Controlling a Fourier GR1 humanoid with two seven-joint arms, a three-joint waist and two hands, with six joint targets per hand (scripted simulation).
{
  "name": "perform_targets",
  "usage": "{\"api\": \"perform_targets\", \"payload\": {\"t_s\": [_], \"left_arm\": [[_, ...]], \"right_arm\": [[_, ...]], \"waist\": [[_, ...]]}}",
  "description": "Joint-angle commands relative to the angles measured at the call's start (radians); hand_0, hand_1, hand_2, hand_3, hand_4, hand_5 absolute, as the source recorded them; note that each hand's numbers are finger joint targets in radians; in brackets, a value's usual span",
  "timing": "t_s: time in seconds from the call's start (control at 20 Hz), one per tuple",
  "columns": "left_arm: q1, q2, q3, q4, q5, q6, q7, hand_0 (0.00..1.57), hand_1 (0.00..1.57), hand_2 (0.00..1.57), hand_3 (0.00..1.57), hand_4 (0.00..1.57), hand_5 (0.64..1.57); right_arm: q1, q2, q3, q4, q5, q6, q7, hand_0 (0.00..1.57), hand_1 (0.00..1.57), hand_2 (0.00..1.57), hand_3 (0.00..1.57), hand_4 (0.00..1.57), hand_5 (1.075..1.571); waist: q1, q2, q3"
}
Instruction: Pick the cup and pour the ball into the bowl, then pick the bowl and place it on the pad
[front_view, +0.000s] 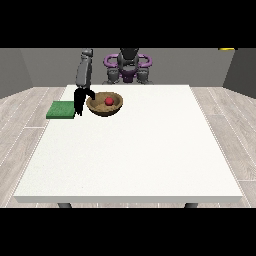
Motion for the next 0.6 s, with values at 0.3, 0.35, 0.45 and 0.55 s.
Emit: {"api": "perform_targets", "payload": {"t_s": [0.3, 0.35, 0.45, 0.55], "left_arm": [[0.038, 0.056, 0.024, 0.01, 0.037, -0.021, -0.001, 0.0, 0.0, 0.0, 0.0, 1.02, 1.537], [0.001, 0.075, 0.043, -0.01, 0.075, -0.037, 0.007, 0.0, 0.0, 0.0, 0.0, 1.02, 1.537], [0.023, 0.054, 0.011, -0.019, 0.064, -0.033, 0.026, 0.0, 0.0, 0.0, 0.0, 1.02, 1.545], [0.04, 0.082, 0.05, -0.002, 0.096, -0.055, 0.009, 0.0, 0.0, 0.0, 0.0, 1.02, 1.543]], "right_arm": [[-0.097, 0.047, 0.037, 0.055, 0.012, -0.064, 0.037, 0.0, 0.0, 0.0, 0.0, 0.45, 1.55], [-0.071, 0.073, 0.039, 0.083, 0.029, -0.056, -0.079, 0.0, 0.0, 0.0, 0.0, 0.46, 1.55], [-0.091, 0.099, 0.048, 0.089, 0.04, -0.125, -0.044, 0.0, 0.0, 0.0, 0.0, 0.47, 1.547], [-0.106, 0.033, 0.005, 0.104, -0.004, -0.082, -0.004, 0.0, 0.0, 0.0, 0.0, 0.5, 1.556]], "waist": [[-0.019, -0.002, 0.01], [0.019, 0.057, 0.0107], [0.007, 0.019, 0.0106], [0.004, 0.034, 0.0105]]}}
